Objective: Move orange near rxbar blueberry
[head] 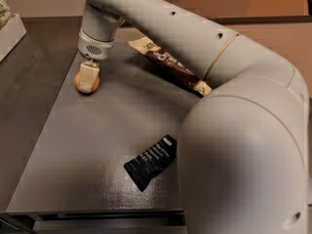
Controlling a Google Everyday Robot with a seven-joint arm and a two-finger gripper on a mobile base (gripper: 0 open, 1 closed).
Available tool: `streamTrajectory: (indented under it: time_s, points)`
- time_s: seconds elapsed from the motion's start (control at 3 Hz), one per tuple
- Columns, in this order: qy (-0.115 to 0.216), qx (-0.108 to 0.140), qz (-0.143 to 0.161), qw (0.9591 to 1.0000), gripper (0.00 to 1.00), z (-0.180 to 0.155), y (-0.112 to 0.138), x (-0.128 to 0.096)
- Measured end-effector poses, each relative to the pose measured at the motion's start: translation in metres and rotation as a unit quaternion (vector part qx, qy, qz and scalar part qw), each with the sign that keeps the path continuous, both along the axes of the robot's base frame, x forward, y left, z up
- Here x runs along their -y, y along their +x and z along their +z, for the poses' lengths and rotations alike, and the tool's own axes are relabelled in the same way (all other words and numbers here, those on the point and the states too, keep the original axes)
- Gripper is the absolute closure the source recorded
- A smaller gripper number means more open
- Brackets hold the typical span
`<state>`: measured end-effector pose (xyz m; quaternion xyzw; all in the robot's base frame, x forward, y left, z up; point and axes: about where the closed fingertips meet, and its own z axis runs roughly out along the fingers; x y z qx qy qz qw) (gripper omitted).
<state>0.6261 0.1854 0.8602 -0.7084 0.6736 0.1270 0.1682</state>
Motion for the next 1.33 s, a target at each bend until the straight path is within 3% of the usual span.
streamTrajectory:
  time_s: [0.33, 0.67, 1.33]
  points:
    - [0.005, 0.005, 0.001, 1.0000, 0.85, 0.013, -0.004, 0.009]
    - [0.009, 0.006, 0.000, 0.9999, 1.00, 0.031, -0.020, 0.034]
    - [0.002, -0.013, -0.015, 0.9998, 1.00, 0.043, -0.065, 0.107]
